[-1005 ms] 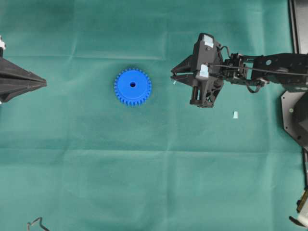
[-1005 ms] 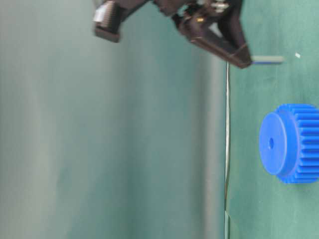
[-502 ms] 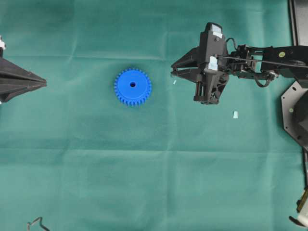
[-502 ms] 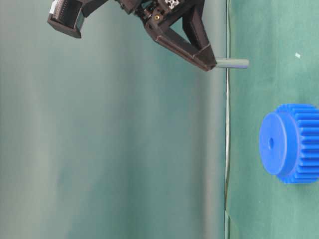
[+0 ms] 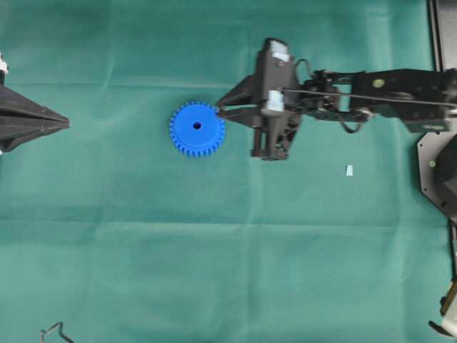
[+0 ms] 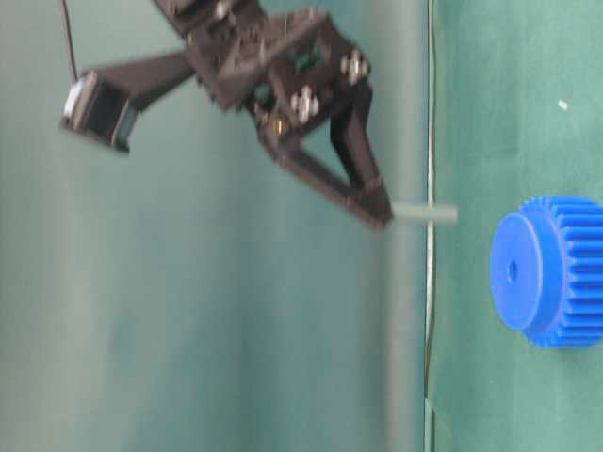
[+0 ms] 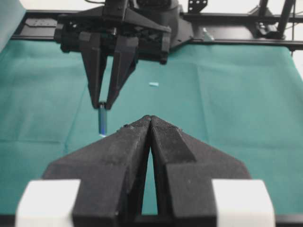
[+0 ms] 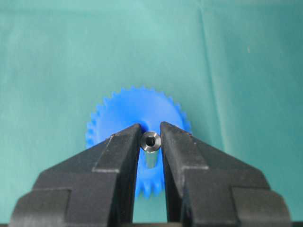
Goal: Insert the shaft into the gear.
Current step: 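Lift the shaft and carry it left over the blue gear's center hole, then lower the shaft vertically into the blue gear's center hole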
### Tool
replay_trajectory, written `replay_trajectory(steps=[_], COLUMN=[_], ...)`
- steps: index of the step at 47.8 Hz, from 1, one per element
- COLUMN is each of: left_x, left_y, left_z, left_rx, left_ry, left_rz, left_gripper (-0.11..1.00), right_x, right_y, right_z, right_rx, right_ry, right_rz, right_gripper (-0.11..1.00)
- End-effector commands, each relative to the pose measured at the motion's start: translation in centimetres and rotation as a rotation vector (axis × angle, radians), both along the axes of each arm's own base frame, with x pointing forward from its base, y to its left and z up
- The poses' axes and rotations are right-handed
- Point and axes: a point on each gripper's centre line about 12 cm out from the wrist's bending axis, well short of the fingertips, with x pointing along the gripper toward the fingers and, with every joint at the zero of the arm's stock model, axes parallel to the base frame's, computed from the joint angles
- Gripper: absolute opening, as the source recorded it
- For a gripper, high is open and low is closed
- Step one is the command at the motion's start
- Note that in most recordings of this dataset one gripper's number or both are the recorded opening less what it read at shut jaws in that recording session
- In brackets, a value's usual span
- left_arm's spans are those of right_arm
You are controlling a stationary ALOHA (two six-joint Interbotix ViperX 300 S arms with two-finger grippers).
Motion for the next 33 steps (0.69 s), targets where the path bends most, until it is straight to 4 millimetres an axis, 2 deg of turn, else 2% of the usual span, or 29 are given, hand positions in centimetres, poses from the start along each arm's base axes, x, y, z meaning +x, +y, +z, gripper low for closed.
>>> replay_trajectory(steps=[1, 8, 24, 33], left_x=[0.2, 0.2, 0.2, 0.2], left_y=[0.0, 0.0, 0.0, 0.0], left_z=[1.1, 1.1, 1.1, 1.0], left_rx=[0.001, 0.001, 0.003, 0.001], left_ry=[-0.028, -0.026, -0.028, -0.025], left_rz=[0.001, 0.001, 0.001, 0.001], left_gripper=[0.00, 0.00, 0.00, 0.00], right_x=[1.9, 3.0, 3.0, 3.4], right_y=[0.2, 0.1, 0.0, -0.1], right_z=[1.6, 1.4, 1.0, -0.4], right_rx=[-0.008, -0.005, -0.004, -0.004], right_ry=[-0.039, -0.026, -0.020, -0.003], right_rz=[0.013, 0.014, 0.014, 0.012], right_gripper=[0.16, 0.16, 0.16, 0.16])
